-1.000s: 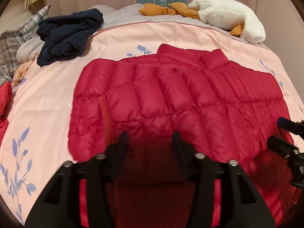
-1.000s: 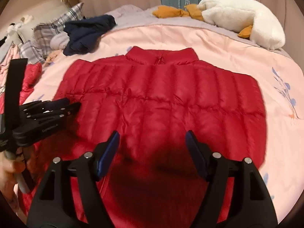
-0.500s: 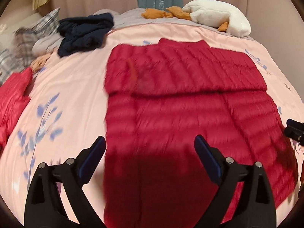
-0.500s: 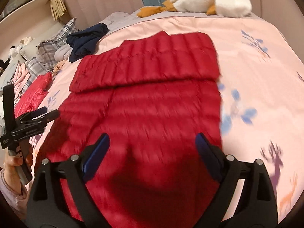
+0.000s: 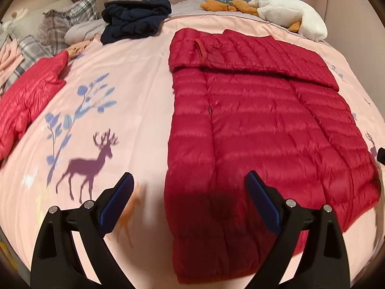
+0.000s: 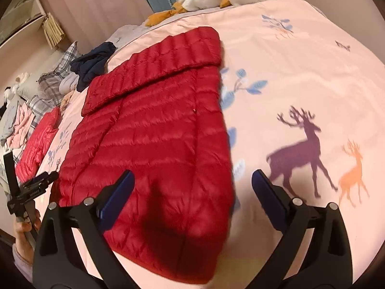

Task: Fold large clothes
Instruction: 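Release the folded side and move both tools over the narrowed jacket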

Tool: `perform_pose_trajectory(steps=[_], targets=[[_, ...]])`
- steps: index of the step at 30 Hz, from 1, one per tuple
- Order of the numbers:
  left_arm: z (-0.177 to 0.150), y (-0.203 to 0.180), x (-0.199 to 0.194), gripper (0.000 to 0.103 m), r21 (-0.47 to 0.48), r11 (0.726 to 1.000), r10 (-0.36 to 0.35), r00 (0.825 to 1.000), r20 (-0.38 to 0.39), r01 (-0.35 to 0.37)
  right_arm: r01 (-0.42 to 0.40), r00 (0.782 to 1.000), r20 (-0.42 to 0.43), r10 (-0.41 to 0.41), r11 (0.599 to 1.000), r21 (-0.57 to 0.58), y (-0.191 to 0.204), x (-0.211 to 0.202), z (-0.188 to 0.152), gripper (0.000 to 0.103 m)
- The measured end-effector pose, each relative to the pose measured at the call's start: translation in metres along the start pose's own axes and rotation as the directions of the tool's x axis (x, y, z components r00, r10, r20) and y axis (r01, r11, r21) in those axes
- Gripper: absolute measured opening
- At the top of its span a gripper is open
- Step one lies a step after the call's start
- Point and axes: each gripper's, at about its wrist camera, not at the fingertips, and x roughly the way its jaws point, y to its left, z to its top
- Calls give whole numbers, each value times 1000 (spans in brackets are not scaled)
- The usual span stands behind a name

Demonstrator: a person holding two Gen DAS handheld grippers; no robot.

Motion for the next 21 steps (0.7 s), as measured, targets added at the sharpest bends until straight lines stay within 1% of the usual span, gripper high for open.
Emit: perform_pose_trajectory(steps=[2, 4, 6, 8, 9, 10, 13, 15, 16, 18, 21], targets=[[-7, 5, -1, 94, -23, 999, -42, 999, -13, 42, 7, 1000, -5, -7, 1000, 12, -3, 0, -2, 100], [-12, 12, 0, 94, -65, 991, -116, 993, -27, 114, 5, 1000, -16, -4, 1000, 28, -7, 0, -8, 100], [-19, 19, 1, 94, -106, 977, -190, 981, -41, 185, -15, 999, -32, 16, 999, 37, -8, 1, -14, 100], [-24, 24, 3, 94, -137, 964, -236, 971, -46, 228, -43, 997, -56, 46, 998, 49, -8, 3, -21, 100], [-27, 27, 5, 94, -161, 948, -286, 957, -53, 274, -69, 995, -67, 72, 996, 52, -9, 5, -24, 100], [-29, 29, 7, 94, -185, 934, -319, 946, -55, 304, -78, 994, -70, 82, 996, 51, -8, 6, -25, 101], [-33, 34, 15, 94, -232, 907, -372, 927, -50, 352, -96, 992, -76, 98, 995, 32, -4, 9, -26, 101], [-32, 37, 17, 95, -246, 894, -393, 919, -32, 373, -120, 989, -85, 122, 992, 30, 0, 12, -24, 101], [-31, 38, 21, 96, -259, 879, -420, 907, -20, 401, -127, 988, -89, 129, 992, 25, 3, 15, -23, 101], [-27, 41, 25, 97, -280, 859, -449, 893, -13, 428, -147, 984, -97, 147, 989, 11, 8, 20, -20, 101], [-18, 38, 34, 97, -305, 810, -525, 851, -1, 500, -173, 979, -106, 173, 985, 10, 15, 31, -11, 101]])
